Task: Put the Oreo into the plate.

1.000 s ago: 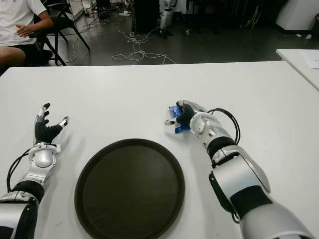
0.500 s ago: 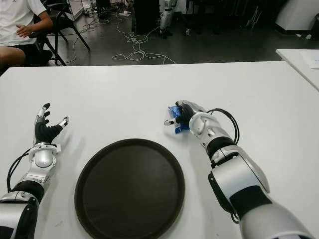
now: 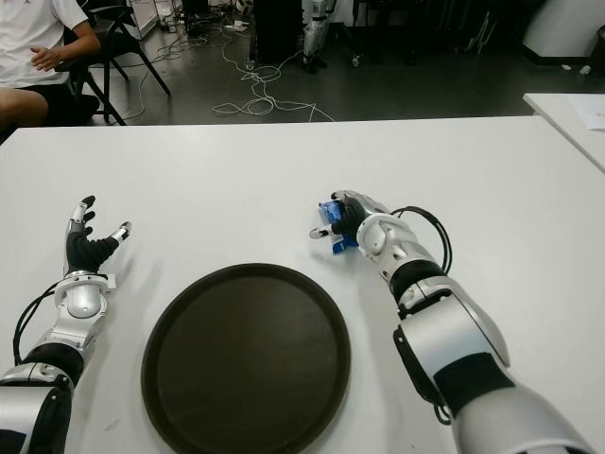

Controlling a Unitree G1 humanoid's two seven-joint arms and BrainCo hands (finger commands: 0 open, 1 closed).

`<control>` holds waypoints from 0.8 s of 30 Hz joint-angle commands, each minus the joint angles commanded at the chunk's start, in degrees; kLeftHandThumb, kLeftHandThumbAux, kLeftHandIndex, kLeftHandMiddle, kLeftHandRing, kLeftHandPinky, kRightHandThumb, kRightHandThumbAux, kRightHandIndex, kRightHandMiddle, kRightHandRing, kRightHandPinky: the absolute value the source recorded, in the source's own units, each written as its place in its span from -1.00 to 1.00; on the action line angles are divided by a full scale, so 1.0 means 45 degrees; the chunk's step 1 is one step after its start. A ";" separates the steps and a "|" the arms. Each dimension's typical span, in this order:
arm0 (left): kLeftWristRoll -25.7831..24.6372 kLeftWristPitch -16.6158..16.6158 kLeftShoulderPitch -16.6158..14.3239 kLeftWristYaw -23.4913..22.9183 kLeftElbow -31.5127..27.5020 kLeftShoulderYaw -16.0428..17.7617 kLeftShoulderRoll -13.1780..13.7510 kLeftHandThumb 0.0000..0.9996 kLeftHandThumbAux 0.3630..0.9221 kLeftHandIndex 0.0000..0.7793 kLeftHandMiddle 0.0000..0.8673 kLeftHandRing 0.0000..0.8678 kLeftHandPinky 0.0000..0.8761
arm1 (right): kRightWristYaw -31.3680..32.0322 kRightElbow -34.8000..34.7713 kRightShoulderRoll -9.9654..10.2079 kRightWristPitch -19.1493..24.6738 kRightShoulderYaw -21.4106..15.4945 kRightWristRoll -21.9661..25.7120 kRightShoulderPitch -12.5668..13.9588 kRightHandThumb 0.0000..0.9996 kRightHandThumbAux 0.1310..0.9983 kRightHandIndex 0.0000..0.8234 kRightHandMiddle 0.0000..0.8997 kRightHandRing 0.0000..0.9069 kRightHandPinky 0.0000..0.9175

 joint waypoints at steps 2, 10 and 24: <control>0.0013 0.0018 -0.0010 -0.0003 0.0032 -0.0008 0.0021 -1.00 0.48 -0.85 -0.80 -0.86 -0.93 | -0.0028 -0.0001 0.0004 -0.0008 0.0020 -0.0044 -0.0003 -1.00 0.01 -1.00 -1.00 -1.00 -1.00; 0.0105 0.0055 -0.0033 0.0067 0.0090 -0.0044 0.0057 -1.00 0.45 -0.84 -0.78 -0.84 -0.90 | -0.0130 -0.0001 0.0008 -0.0094 0.0119 -0.0159 0.0004 -1.00 0.04 -1.00 -1.00 -1.00 -1.00; -0.0030 0.0041 -0.0031 -0.0037 0.0081 0.0077 0.0006 -1.00 0.44 -0.84 -0.77 -0.83 -0.90 | -0.0075 0.0018 0.0086 -0.0012 0.0014 -0.0047 0.0045 -1.00 0.08 -1.00 -1.00 -1.00 -1.00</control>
